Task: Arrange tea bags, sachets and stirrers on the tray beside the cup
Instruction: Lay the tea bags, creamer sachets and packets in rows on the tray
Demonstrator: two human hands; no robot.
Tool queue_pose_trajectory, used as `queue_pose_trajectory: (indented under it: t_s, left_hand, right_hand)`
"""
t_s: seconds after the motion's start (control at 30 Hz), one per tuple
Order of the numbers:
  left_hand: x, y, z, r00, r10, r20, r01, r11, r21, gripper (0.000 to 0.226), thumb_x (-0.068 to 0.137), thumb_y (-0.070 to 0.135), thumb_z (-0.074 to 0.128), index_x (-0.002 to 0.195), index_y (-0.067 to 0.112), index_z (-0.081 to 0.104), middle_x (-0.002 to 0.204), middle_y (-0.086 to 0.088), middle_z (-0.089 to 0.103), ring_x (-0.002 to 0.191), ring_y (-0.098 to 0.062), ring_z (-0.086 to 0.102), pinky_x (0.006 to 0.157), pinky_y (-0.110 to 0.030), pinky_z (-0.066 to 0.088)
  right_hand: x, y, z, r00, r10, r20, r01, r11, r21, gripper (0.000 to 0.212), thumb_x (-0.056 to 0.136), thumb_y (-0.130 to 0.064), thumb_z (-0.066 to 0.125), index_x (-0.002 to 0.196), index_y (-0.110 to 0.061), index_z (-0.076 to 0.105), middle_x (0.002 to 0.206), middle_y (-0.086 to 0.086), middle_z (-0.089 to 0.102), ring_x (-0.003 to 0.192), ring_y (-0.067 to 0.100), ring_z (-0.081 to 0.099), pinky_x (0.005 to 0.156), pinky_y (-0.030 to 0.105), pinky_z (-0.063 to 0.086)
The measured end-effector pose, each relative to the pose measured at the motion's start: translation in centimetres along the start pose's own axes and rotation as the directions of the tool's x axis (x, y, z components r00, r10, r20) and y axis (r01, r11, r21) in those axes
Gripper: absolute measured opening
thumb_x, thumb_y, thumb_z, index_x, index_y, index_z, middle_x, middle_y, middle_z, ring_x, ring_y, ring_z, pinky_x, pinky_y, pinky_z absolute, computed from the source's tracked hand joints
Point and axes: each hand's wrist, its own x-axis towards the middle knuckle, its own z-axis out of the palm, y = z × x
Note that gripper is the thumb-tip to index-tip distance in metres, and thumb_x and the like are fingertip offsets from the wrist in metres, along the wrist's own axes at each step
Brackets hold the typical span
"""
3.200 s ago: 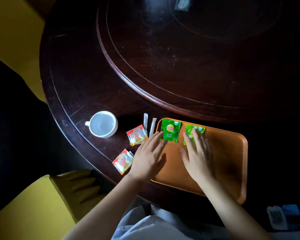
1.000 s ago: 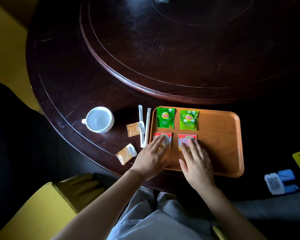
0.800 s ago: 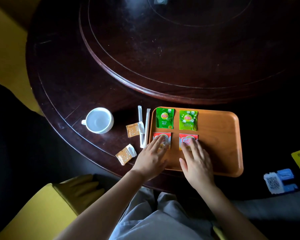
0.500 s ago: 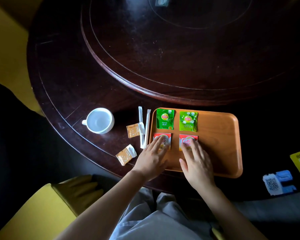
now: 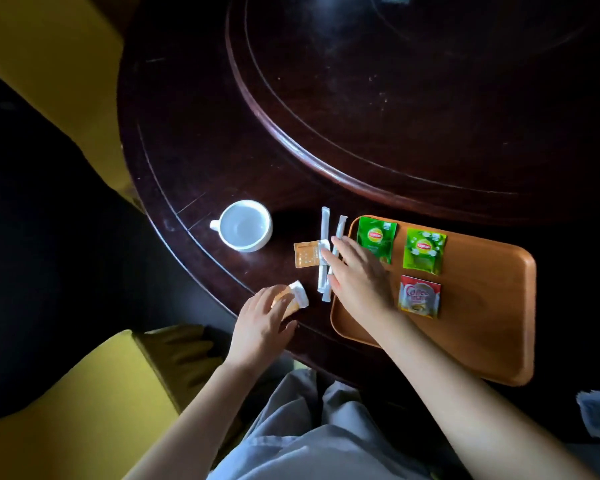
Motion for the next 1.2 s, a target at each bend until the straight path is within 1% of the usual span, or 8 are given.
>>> queue_pose_trajectory:
  t_s: [0.07, 0.2, 0.37, 0.57, 0.7, 0.87, 1.07, 1.2]
  left_hand:
    - [-0.2, -0.4, 0.2, 1.0, 0.006, 0.006, -0.006, 1.0, 0.002, 0.044, 0.062, 0.01, 0.082, 0.103, 0.002, 0.067, 0.106, -0.017, 0.069, 0.095, -0.033, 0.066, 0.08, -0.044, 0.057]
    - [-0.1, -0.4, 0.5, 0.999, -0.015, -0.035, 0.014, 0.999, -0.037, 0.036, 0.062, 0.003, 0.081, 0.097, 0.005, 0.071, 0.098, -0.012, 0.073, 0.088, -0.029, 0.068, 0.072, -0.037, 0.06]
    - [0.1, -0.3, 0.1, 0.997, -0.037, -0.069, 0.03, 0.996, -0.089, 0.023, 0.069, 0.001, 0.078, 0.09, 0.009, 0.073, 0.095, -0.008, 0.075, 0.086, -0.025, 0.07, 0.068, -0.032, 0.06]
    - [0.0, -0.6, -0.7, 0.993, -0.101, -0.063, 0.086, 0.975, -0.204, 0.013, 0.078, 0.004, 0.073, 0.09, 0.007, 0.075, 0.096, -0.007, 0.076, 0.091, -0.022, 0.071, 0.079, -0.031, 0.056]
    - [0.3, -0.5, -1.7, 0.988, -0.136, -0.071, 0.113, 0.959, -0.261, 0.014, 0.08, 0.007, 0.071, 0.093, 0.008, 0.074, 0.098, -0.008, 0.075, 0.092, -0.022, 0.071, 0.082, -0.033, 0.057]
    - [1.1, 1.2, -2.5, 0.986, -0.088, -0.144, 0.043, 0.956, -0.292, 0.014, 0.077, 0.006, 0.074, 0.091, 0.007, 0.075, 0.096, -0.007, 0.076, 0.089, -0.019, 0.072, 0.081, -0.025, 0.054]
    - [2.2, 5.2, -0.5, 0.974, 0.17, -0.148, -0.204, 0.944, -0.261, 0.018, 0.086, 0.017, 0.061, 0.096, 0.008, 0.073, 0.098, -0.009, 0.075, 0.092, -0.023, 0.071, 0.078, -0.031, 0.058]
    - [2.7, 7.1, 1.7, 0.94, 0.318, -0.122, -0.338, 0.914, -0.226, 0.019, 0.074, 0.003, 0.075, 0.093, 0.004, 0.073, 0.097, -0.012, 0.075, 0.091, -0.025, 0.071, 0.072, -0.035, 0.061]
  right_hand:
    - [1.5, -0.7, 0.6, 0.997, -0.059, 0.056, 0.061, 0.998, -0.029, 0.038, 0.066, 0.001, 0.075, 0.103, -0.004, 0.069, 0.112, 0.017, 0.069, 0.106, 0.032, 0.063, 0.083, 0.041, 0.056]
    - [3.2, -1.1, 2.3, 0.968, -0.062, 0.242, 0.075, 0.996, -0.045, 0.027, 0.082, -0.003, 0.056, 0.109, -0.004, 0.062, 0.118, 0.013, 0.063, 0.115, 0.031, 0.053, 0.096, 0.042, 0.045]
    - [4.0, -1.6, 2.8, 0.984, -0.077, 0.161, 0.09, 0.993, -0.075, 0.022, 0.052, 0.013, 0.073, 0.066, -0.002, 0.065, 0.066, 0.013, 0.066, 0.066, 0.031, 0.065, 0.053, 0.035, 0.057]
    - [4.6, -1.4, 2.7, 0.991, -0.09, 0.1, 0.095, 0.994, -0.05, 0.021, 0.047, 0.012, 0.074, 0.054, -0.003, 0.062, 0.055, 0.01, 0.064, 0.055, 0.028, 0.064, 0.043, 0.029, 0.053]
    - [3.7, -1.0, 1.8, 1.0, -0.017, -0.019, 0.02, 0.987, 0.161, 0.009, 0.066, 0.011, 0.068, 0.07, 0.003, 0.07, 0.072, 0.017, 0.073, 0.068, 0.033, 0.069, 0.054, 0.039, 0.058]
    - [-0.8, 0.4, -0.4, 0.98, 0.117, -0.162, -0.059, 0.943, 0.327, 0.015, 0.071, 0.005, 0.073, 0.084, -0.003, 0.073, 0.085, 0.011, 0.076, 0.076, 0.025, 0.071, 0.069, 0.03, 0.057]
    - [-9.0, 2.9, -1.2, 0.94, 0.248, -0.234, -0.188, 0.95, 0.251, 0.02, 0.07, 0.005, 0.076, 0.089, -0.003, 0.074, 0.091, 0.01, 0.076, 0.081, 0.023, 0.072, 0.074, 0.035, 0.059]
    - [-13.0, 5.0, -0.4, 0.917, 0.288, -0.277, -0.249, 0.954, 0.168, 0.02, 0.074, 0.008, 0.07, 0.091, -0.002, 0.073, 0.097, 0.014, 0.074, 0.091, 0.027, 0.071, 0.079, 0.043, 0.058]
